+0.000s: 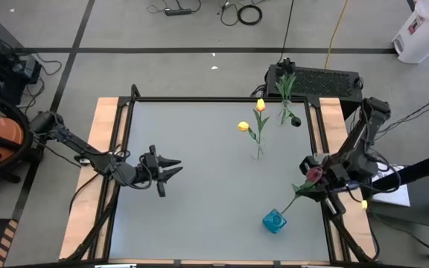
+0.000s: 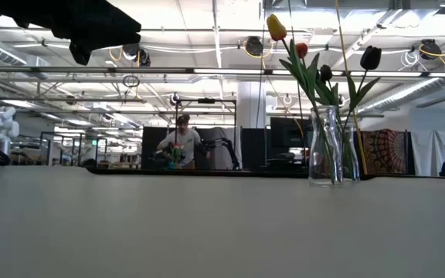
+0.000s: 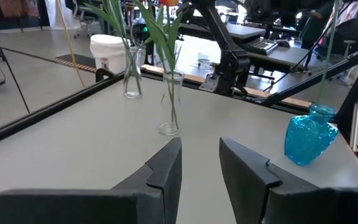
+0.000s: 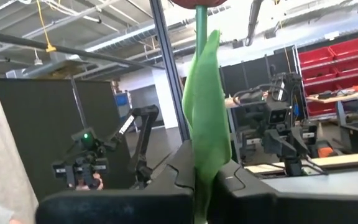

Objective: Sort flowers into vase by color
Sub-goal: Put the red tulip into the blue vase, then return to Home Position

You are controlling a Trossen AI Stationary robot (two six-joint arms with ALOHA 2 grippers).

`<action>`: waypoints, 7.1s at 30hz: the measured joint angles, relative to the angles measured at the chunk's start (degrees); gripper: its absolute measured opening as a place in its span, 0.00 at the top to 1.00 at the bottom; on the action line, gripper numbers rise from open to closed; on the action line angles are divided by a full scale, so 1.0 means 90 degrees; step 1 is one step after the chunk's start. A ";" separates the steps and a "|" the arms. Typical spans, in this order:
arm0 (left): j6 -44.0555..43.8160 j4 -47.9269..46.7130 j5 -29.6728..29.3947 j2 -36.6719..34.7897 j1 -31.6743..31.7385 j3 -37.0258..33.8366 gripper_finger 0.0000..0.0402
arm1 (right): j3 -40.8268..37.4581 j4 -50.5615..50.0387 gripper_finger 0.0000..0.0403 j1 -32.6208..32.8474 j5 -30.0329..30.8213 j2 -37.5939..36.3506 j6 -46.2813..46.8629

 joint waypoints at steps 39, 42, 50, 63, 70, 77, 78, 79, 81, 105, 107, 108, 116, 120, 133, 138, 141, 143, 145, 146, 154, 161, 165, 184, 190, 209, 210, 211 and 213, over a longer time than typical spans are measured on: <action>-0.0218 0.0343 -0.0002 0.0731 0.0000 0.0007 0.72 | 0.0000 0.0330 0.98 -0.0002 -0.0007 0.1903 0.0237; -0.0218 0.0341 -0.0002 0.0728 0.0000 0.0007 0.72 | 0.0000 0.0330 0.98 -0.0002 -0.0007 0.2003 0.0237; -0.0219 0.0339 -0.0002 0.0728 0.0000 0.0007 0.72 | 0.0000 0.0325 0.98 -0.0002 -0.0007 0.2222 0.0237; -0.0224 0.0336 -0.0002 0.0728 0.0000 0.0007 0.72 | 0.0000 0.0323 0.98 -0.0002 -0.0007 0.2624 0.0239; -0.0243 0.0334 -0.0002 0.0728 0.0000 0.0007 0.72 | 0.0000 0.0304 0.98 -0.0002 -0.0007 0.2810 0.0265; -0.0376 0.0331 -0.0002 0.0728 0.0000 0.0007 0.72 | 0.0010 0.0318 0.98 -0.0002 -0.0009 0.3015 0.0407; -0.0377 0.0331 -0.0001 0.0728 0.0000 0.0007 0.72 | 0.0011 0.0322 0.98 -0.0002 -0.0009 0.3030 0.0409; -0.0377 0.0331 0.0000 0.0728 0.0000 0.0007 0.72 | 0.0012 0.0325 0.98 -0.0002 -0.0007 0.3041 0.0407; -0.0377 0.0331 0.0000 0.0728 0.0000 0.0007 0.72 | 0.0012 0.0326 0.98 -0.0002 -0.0007 0.3042 0.0407; -0.0377 0.0331 0.0000 0.0728 0.0000 0.0007 0.72 | 0.0003 0.0520 0.61 -0.0002 -0.0002 0.3051 0.0259; -0.0375 0.0331 0.0000 0.0728 0.0000 0.0007 0.72 | 0.0002 0.0525 0.56 -0.0001 -0.0002 0.3051 0.0241; -0.0376 0.0331 0.0000 0.0728 0.0000 0.0007 0.72 | 0.0002 0.0525 0.53 0.0000 -0.0002 0.3051 0.0239; -0.0375 0.0329 0.0002 0.0728 0.0000 0.0007 0.72 | 0.0000 0.0510 0.39 0.0041 -0.0024 0.2864 0.0235; -0.0375 0.0329 0.0002 0.0728 0.0000 0.0007 0.72 | 0.0000 0.0401 0.35 0.0195 -0.0036 0.2660 0.0195; -0.0375 0.0326 0.0002 0.0728 0.0000 0.0007 0.72 | 0.0000 0.0116 0.34 0.0890 -0.0031 0.1552 -0.0764; -0.0223 0.0326 -0.0001 0.0728 0.0000 0.0007 0.72 | 0.0000 -0.0138 0.34 0.1064 0.0086 0.1092 -0.1342; 0.0008 0.0327 -0.0030 0.0728 0.0000 0.0007 0.72 | 0.0000 -0.0498 0.34 0.1164 0.0471 0.0773 -0.1638; 0.0229 0.0329 -0.0042 0.0728 0.0000 0.0007 0.72 | 0.0000 -0.0726 0.34 0.1223 0.0814 0.0541 -0.1834; 0.0471 0.0326 -0.0053 0.0726 0.0000 0.0007 0.72 | 0.0000 -0.0930 0.34 0.1278 0.1072 0.0314 -0.2037; 0.0578 0.0329 -0.0070 0.0728 0.0000 0.0007 0.72 | 0.0000 -0.1008 0.34 0.1304 0.1168 0.0203 -0.2162; 0.1394 0.0159 -0.1335 0.0574 0.0000 0.0007 0.72 | 0.0000 -0.1748 0.34 0.1413 0.1463 -0.0772 -0.3365; 0.1148 -0.1002 -0.1844 -0.0262 0.0000 0.0007 0.72 | 0.0000 -0.2543 0.34 0.1411 0.1863 -0.1987 -0.3377; 0.0700 -0.2024 -0.2023 -0.0964 0.0000 0.0007 0.72 | 0.0000 -0.3090 0.34 0.1411 0.1865 -0.2892 -0.3382; -0.1417 -0.4542 -0.2454 -0.3152 -0.0159 -0.0851 0.72 | -0.0361 -0.3928 0.34 0.1355 0.1663 -0.4346 -0.3336; -0.1433 -0.3150 -0.2452 -0.3235 -0.0515 -0.1756 0.72 | -0.1072 -0.2862 0.34 0.1346 0.1690 -0.4348 -0.3478; -0.1035 -0.1934 0.0325 -0.3233 -0.1076 -0.2341 0.72 | -0.2504 -0.1956 0.34 0.1173 0.0922 -0.4343 -0.2227; -0.0937 -0.1943 0.0559 -0.3229 -0.1076 -0.2339 0.72 | -0.2504 -0.2024 0.34 0.1173 0.0710 -0.4343 -0.2195; -0.0802 -0.1943 0.0756 -0.3213 -0.1076 -0.2339 0.72 | -0.2504 -0.2096 0.34 0.1173 0.0467 -0.4343 -0.2151; -0.0501 -0.1950 0.1029 -0.3197 -0.1076 -0.2339 0.72 | -0.2504 -0.2260 0.34 0.1173 -0.0021 -0.4343 -0.2046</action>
